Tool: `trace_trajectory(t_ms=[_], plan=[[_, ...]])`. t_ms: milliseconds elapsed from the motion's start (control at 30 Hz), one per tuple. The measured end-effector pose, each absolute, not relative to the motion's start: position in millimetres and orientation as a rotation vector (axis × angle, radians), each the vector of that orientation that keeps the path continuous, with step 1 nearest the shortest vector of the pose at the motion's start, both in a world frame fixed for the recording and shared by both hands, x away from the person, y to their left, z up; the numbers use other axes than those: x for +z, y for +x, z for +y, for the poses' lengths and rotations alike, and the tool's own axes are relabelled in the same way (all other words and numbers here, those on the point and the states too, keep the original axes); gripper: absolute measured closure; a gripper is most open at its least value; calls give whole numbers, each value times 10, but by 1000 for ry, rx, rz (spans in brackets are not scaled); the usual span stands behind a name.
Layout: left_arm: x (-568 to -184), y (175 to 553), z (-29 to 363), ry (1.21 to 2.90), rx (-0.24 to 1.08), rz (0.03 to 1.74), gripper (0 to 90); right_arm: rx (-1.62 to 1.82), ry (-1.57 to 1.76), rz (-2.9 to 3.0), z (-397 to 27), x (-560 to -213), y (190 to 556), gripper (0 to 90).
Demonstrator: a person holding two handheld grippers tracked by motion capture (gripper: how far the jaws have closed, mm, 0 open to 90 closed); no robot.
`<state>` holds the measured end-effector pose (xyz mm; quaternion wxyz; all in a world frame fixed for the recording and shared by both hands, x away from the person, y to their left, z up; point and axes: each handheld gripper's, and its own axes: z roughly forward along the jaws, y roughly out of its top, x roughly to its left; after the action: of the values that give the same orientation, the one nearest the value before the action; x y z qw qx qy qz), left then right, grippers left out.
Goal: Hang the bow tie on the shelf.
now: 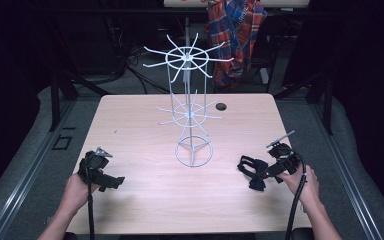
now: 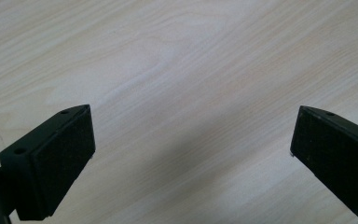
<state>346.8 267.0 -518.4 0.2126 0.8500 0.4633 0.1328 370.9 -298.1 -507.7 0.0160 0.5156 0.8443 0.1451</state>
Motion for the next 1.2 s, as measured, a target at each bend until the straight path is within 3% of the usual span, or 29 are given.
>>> trace_trajectory(t_ms=[467, 567, 733, 900, 1000, 1200], plan=[[-5189, 3442, 2661, 2390, 393, 1258, 0, 411, 1567, 2690, -2875, -5164, 3761, 88], [-5185, 3443, 2655, 2401, 383, 1249, 1, 408, 1589, 2696, -2759, -5230, 3777, 27], [-5187, 3445, 2645, 2401, 382, 1246, 1, 434, 1618, 2649, -2669, -5314, 3808, 5], [-5194, 3454, 2646, 2403, 379, 1246, 0, 290, 1585, 2667, -2711, -5346, 3883, 66], [-5196, 3456, 2637, 2405, 376, 1243, 1, 330, 1622, 2609, -2721, -5355, 3887, 129], [-5203, 3462, 2620, 2411, 372, 1241, 1, 368, 1646, 2611, -2701, -5403, 3953, 171]])
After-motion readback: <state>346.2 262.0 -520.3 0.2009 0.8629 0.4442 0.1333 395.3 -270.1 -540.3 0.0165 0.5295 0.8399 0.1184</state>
